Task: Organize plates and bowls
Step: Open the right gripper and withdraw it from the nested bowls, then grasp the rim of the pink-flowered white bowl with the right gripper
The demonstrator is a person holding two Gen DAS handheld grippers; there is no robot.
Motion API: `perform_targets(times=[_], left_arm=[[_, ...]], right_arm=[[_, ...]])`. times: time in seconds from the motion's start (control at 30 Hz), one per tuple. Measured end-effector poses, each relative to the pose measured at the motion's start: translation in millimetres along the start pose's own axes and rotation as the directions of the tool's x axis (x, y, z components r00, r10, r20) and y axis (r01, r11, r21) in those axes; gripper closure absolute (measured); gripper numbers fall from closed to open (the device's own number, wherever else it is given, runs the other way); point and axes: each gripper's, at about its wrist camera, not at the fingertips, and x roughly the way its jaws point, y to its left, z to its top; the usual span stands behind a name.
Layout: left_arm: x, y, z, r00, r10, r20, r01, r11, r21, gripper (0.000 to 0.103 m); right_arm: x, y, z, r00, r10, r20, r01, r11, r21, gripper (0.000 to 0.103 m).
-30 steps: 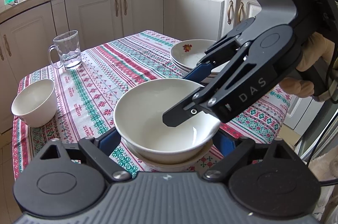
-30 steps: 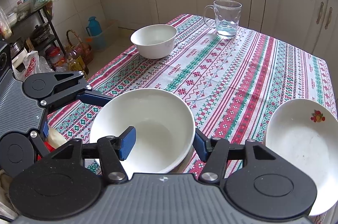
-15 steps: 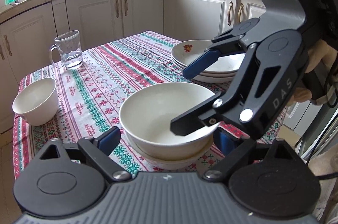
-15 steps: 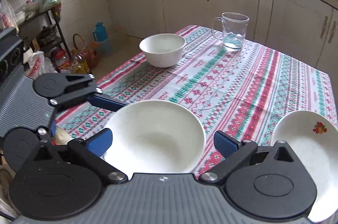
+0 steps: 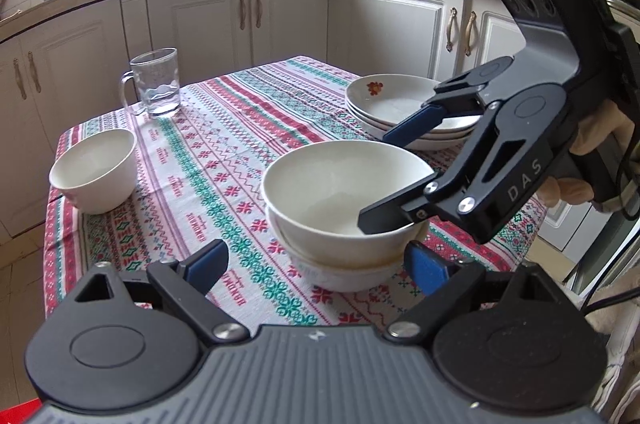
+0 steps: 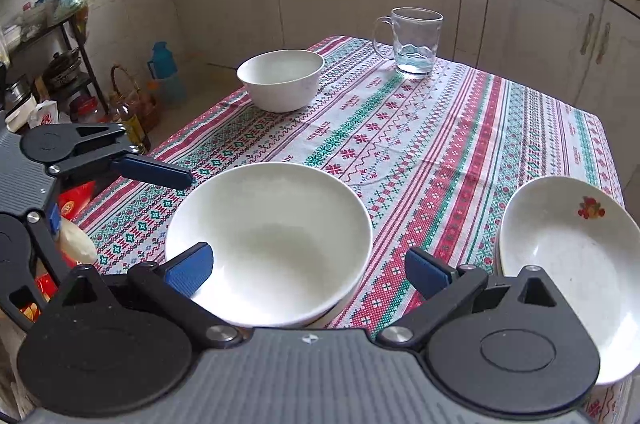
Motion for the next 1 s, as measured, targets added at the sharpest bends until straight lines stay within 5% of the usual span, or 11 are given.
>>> perform_targets(times=[0.23,0.47,0.73,1.0], left_arm=[[-13.8,16.0,-9.0,0.999,0.048,0.017,-0.048,0.999,-0.006,0.008],[-23.1,56.5,-12.8,0.984,0.170,0.046,-0.167,0.984,-0.066,0.008],[-11.7,104.7,-4.7,0.952,0.300,0.067,-0.291,0.949,-0.119,0.008],[26.3,145.5,9.7,0.942,0.328,0.074,-0.313,0.936,-0.160,0.008]], right_arm=[[-8.3,13.7,9.1,0.999,-0.053,0.010,0.053,0.995,-0.083,0.000],[-21.5,23.8,51.2,0.998,-0.045,0.034,0.051,0.980,-0.193,0.000],[-3.9,27.9,112.3,0.999,0.035,0.003,-0.032,0.949,-0.315,0.000],[42.1,28.1,172.6,0.990,0.121,-0.070,-0.138,0.926,-0.352,0.000]])
